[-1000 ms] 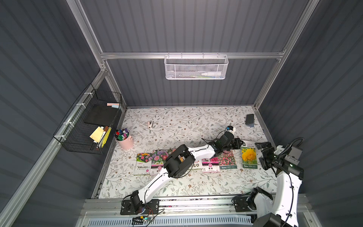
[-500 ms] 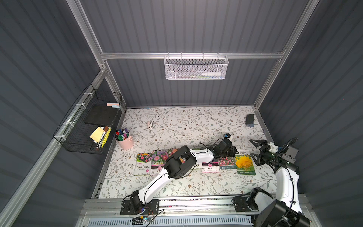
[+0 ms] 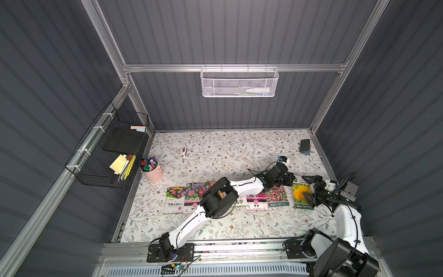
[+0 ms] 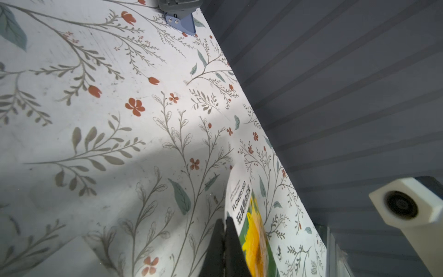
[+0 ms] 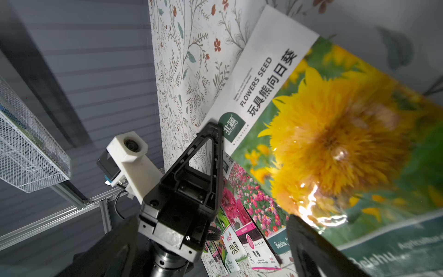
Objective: Arrange the seed packets in a row
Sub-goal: Place the seed packet at the center of the board.
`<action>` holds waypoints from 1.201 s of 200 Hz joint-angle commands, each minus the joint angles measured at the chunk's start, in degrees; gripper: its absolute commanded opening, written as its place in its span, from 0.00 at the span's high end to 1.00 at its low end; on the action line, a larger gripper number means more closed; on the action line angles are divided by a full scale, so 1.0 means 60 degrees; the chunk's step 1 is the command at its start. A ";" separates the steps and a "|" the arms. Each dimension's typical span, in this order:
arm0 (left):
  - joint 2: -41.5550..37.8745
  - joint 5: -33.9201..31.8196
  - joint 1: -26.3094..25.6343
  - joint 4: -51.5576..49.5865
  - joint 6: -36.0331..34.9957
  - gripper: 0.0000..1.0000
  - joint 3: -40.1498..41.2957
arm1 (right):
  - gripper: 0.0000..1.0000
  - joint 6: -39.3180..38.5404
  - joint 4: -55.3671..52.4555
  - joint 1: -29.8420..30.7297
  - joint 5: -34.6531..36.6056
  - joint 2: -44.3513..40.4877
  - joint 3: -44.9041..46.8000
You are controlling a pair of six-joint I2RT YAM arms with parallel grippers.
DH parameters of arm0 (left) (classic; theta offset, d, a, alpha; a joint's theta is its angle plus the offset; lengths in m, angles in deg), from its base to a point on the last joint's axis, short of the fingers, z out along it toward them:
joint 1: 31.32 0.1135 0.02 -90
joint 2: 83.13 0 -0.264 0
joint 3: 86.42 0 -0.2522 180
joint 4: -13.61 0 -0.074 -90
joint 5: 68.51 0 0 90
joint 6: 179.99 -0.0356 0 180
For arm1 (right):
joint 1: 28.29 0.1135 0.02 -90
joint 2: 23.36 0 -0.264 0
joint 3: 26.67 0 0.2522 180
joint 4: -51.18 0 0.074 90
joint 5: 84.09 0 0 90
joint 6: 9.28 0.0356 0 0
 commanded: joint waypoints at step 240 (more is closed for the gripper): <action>0.0472 -0.0621 -0.0003 -0.1555 -0.1931 1.00 -0.0883 | 0.03 0.1434 0.3055 0.1466 0.2002 0.3971 -0.0625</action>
